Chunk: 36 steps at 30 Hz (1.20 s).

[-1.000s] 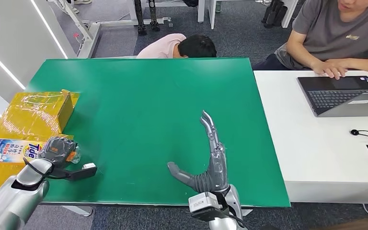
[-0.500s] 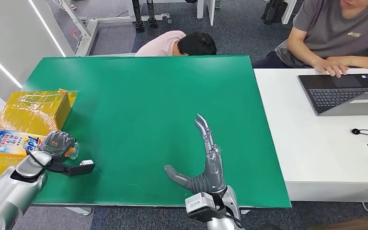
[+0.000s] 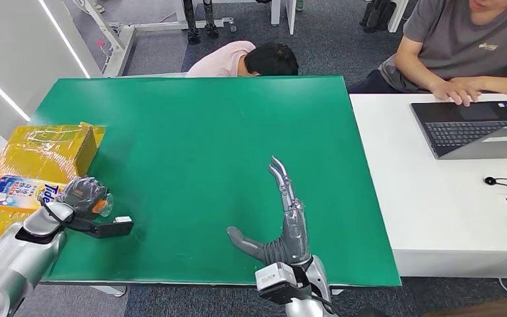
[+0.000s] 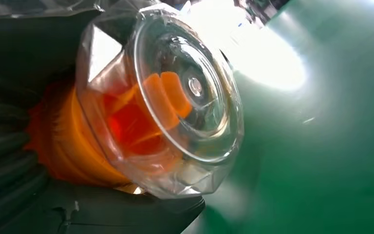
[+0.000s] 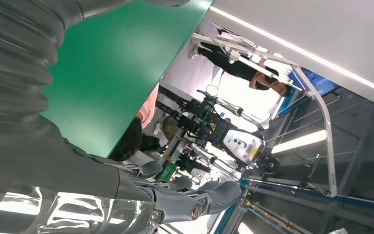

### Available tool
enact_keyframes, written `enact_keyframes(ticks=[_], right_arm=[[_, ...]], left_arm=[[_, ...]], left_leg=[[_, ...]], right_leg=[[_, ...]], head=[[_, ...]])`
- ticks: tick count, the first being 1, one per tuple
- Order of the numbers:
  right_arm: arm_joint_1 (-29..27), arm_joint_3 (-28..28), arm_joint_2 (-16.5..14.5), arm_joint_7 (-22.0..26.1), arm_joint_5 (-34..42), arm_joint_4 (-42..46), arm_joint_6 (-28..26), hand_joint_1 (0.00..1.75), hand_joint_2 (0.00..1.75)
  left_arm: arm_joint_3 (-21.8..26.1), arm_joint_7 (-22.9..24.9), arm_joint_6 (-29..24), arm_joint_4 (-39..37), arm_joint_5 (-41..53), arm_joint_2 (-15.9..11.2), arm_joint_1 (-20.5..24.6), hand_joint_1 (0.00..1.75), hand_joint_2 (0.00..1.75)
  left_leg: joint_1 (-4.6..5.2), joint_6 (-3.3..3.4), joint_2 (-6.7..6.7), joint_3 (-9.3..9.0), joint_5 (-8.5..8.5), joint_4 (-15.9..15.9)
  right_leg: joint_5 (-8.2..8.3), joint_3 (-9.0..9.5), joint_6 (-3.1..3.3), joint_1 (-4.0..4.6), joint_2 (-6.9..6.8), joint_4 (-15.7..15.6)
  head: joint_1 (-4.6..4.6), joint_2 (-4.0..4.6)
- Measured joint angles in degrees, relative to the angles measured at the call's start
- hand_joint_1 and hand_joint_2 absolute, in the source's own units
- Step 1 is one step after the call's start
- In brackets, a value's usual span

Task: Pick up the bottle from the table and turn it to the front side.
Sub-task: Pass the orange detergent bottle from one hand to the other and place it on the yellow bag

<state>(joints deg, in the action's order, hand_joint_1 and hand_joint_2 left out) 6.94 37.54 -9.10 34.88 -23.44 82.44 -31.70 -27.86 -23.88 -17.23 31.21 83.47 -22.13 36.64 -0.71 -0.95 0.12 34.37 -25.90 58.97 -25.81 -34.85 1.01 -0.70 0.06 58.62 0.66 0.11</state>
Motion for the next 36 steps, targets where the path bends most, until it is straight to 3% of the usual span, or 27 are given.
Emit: enact_keyframes(ticks=[7, 16, 20, 36], right_arm=[[0.02, 0.05, 0.01, -1.29, -0.26, 0.00, 0.08, 0.00, 1.75], [-0.07, 0.05, -0.01, -1.61, -0.87, -0.47, 1.05, 0.00, 1.75], [-0.19, 0.05, -0.02, -1.40, -0.38, -0.95, 1.15, 0.00, 1.75], [-3.32, -0.03, -0.03, -0.05, 0.14, -1.55, 0.04, 0.00, 1.75]], left_arm=[[2.17, -7.91, 5.71, 1.21, -16.82, 1.88, -0.40, 1.75, 1.75], [3.51, -9.67, 12.80, 7.56, -26.63, 1.85, 0.44, 1.72, 1.75], [3.41, -9.22, 13.03, 8.17, -26.23, 1.73, 0.44, 0.00, 1.75], [1.01, -5.03, 7.09, 5.40, -23.48, 1.24, 0.17, 0.00, 1.75]], left_leg=[[0.01, 0.02, 0.00, 0.09, -0.02, 0.01], [0.03, 0.03, 0.02, 0.08, -0.01, 0.01], [0.03, 0.03, 0.02, 0.09, -0.01, 0.01], [0.02, 0.03, 0.01, 0.20, -0.02, 0.01]], right_leg=[[0.00, -0.08, 0.00, -0.01, 0.00, -0.02], [0.00, -0.06, 0.00, -0.03, -0.03, 0.01], [0.00, -0.07, 0.00, -0.03, -0.03, 0.01], [-0.01, -0.17, -0.01, -0.02, -0.02, -0.01]], head=[[-0.01, 0.00], [0.00, 0.00], [0.01, 0.00], [0.01, 0.00]])
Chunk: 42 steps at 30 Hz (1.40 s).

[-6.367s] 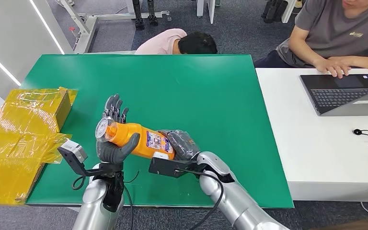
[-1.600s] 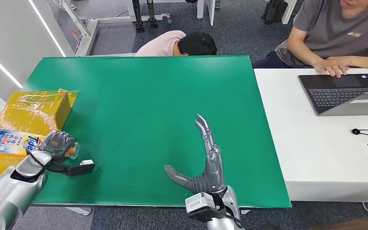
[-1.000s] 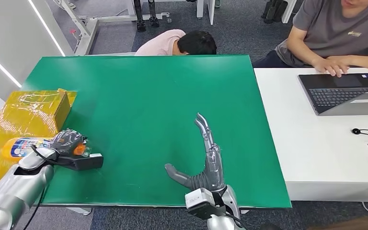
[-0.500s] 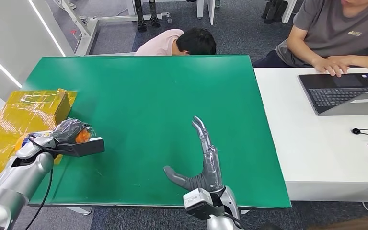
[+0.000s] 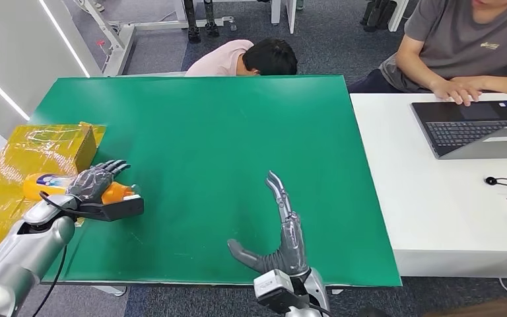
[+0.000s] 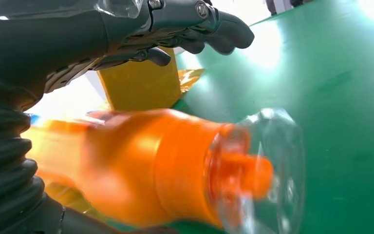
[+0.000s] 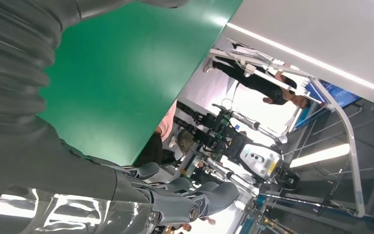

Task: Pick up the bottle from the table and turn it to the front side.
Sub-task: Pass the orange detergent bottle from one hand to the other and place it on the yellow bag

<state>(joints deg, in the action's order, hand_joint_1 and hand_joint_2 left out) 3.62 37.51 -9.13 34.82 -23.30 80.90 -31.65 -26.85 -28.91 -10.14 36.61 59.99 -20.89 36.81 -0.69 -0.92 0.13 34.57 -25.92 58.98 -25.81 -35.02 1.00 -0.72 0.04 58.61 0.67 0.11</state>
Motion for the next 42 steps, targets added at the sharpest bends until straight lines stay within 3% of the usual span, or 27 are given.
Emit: enact_keyframes(ticks=[5, 11, 18, 23, 28, 33, 37, 42], right_arm=[[-0.17, -0.01, -0.01, -0.13, -0.15, 0.29, 0.07, 0.00, 1.75], [-0.32, -0.02, -0.01, -0.63, -0.16, 0.75, -0.05, 0.00, 1.75], [-0.37, 0.16, -0.01, -1.26, -0.10, 1.08, -0.07, 0.00, 1.75], [-0.31, 0.61, -0.01, -1.26, 0.70, 1.00, -0.31, 0.00, 1.75], [-0.17, 1.55, -0.01, -1.21, 1.49, 0.93, -0.69, 0.00, 1.75], [0.26, 2.08, -0.01, -1.15, 2.18, 0.62, -1.44, 0.00, 1.75], [0.34, 2.26, 0.03, -0.79, 3.55, 0.58, -2.71, 0.00, 1.75], [0.29, 2.18, 0.13, -0.58, 4.24, 0.99, -3.38, 0.00, 1.75]], left_arm=[[0.92, 0.82, -8.13, 0.82, -3.25, 0.09, -1.66, 0.00, 1.75], [6.93, -1.54, -16.29, 8.32, -11.56, 1.03, -6.80, 0.00, 1.75], [18.37, -9.72, -20.25, 22.58, -29.67, 4.08, -13.37, 0.00, 1.75], [22.64, -10.90, -21.32, 33.10, -39.54, 6.04, -16.55, 0.00, 1.75], [22.90, -11.18, -19.48, 41.59, -50.94, 8.53, -17.46, 0.00, 1.75], [22.65, -11.22, -12.83, 45.59, -58.42, 11.95, -17.62, 0.00, 1.75], [20.61, -11.22, -5.69, 46.41, -64.67, 17.14, -18.37, 0.00, 1.75], [17.07, -11.22, -4.02, 47.17, -65.66, 23.80, -20.10, 0.00, 1.75]], left_leg=[[0.00, 0.00, -0.03, -0.01, 0.00, 0.00], [0.00, 0.00, -0.07, 0.03, -0.01, 0.00], [0.01, 0.00, -0.15, 0.05, -0.03, 0.00], [0.00, 0.01, -0.10, 0.07, -0.03, 0.00], [0.00, 0.01, -0.09, 0.07, -0.03, 0.01], [0.01, 0.01, -0.09, 0.07, -0.03, 0.04], [0.03, 0.03, 0.01, 0.09, -0.04, 0.06], [0.04, 0.16, -0.12, 0.12, -0.13, 0.10]], right_leg=[[0.00, -0.01, 0.00, 0.00, 0.03, 0.00], [0.00, -0.07, 0.00, 0.00, 0.08, -0.01], [0.00, -0.11, 0.00, 0.00, 0.14, -0.01], [0.00, -0.11, 0.00, 0.00, 0.08, -0.02], [0.00, -0.10, -0.01, 0.00, 0.06, -0.02], [0.01, -0.10, -0.01, -0.01, 0.06, -0.03], [0.01, -0.08, -0.02, -0.03, -0.03, -0.05], [0.01, -0.09, -0.03, -0.04, 0.07, -0.06]], head=[[-0.01, 0.00], [0.00, 0.00], [-0.01, 0.00], [-0.01, 0.00], [-0.01, 0.00], [-0.01, 0.00], [-0.01, 0.00], [-0.01, 0.00]])
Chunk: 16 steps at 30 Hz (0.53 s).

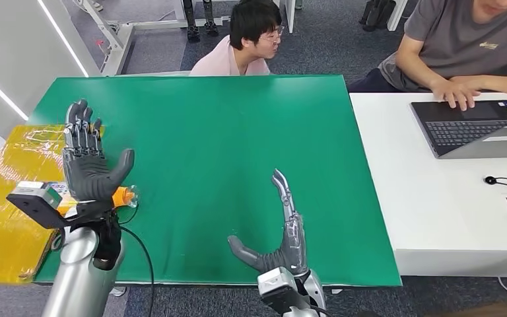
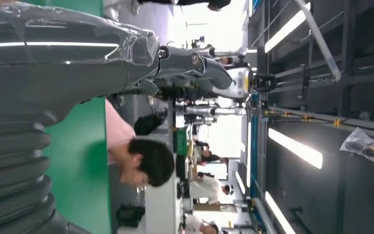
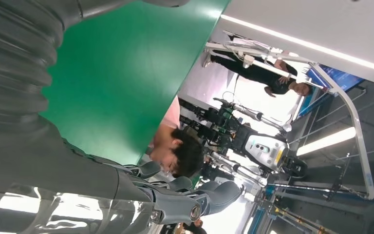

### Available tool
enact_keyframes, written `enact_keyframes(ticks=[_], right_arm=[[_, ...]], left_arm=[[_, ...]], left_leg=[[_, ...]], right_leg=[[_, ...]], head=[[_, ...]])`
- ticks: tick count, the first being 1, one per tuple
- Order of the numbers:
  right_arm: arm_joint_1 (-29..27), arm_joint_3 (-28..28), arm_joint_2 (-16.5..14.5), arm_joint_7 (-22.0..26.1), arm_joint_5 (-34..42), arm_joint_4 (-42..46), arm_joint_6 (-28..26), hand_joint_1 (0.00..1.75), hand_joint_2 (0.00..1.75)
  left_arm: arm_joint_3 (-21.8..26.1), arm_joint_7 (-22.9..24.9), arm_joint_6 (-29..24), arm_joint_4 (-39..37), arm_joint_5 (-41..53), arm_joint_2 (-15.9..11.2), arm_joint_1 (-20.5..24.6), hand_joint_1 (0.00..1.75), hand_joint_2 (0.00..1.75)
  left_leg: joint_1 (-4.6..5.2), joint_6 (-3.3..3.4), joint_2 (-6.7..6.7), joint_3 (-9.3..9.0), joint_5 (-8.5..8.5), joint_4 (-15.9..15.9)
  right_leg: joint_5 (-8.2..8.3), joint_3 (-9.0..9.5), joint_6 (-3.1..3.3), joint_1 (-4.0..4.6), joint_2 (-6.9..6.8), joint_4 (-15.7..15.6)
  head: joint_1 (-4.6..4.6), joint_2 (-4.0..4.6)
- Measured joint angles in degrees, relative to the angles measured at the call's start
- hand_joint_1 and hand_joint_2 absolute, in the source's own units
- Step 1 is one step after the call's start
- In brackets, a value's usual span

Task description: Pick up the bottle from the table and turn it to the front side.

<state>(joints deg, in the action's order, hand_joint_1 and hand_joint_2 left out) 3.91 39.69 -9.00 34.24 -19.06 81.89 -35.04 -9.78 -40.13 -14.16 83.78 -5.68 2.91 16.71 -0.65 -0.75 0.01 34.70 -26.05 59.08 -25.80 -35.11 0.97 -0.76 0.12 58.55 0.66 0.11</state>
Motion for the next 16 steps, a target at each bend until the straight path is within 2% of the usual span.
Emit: enact_keyframes(ticks=[6, 16], right_arm=[[-0.01, -0.04, 0.25, 0.05, 0.04, 0.10, 0.00, 0.00, 1.75], [-0.02, -0.04, 0.45, 0.05, 0.04, 0.10, -0.01, 0.00, 1.75]], left_arm=[[-1.14, -0.02, -0.02, 0.32, -0.05, 2.97, -0.56, 0.00, 1.75], [-1.53, -0.02, -0.02, 0.37, -0.05, 4.10, -0.60, 0.00, 1.75]], left_leg=[[-0.02, 0.01, 0.00, -0.01, -0.01, 0.00], [-0.01, 0.01, -0.01, -0.01, -0.01, 0.00]], right_leg=[[-0.02, -0.01, -0.01, 0.01, -0.01, 0.01], [-0.02, -0.01, -0.02, 0.01, 0.00, 0.02]], head=[[0.00, 0.00], [-0.01, 0.00]])
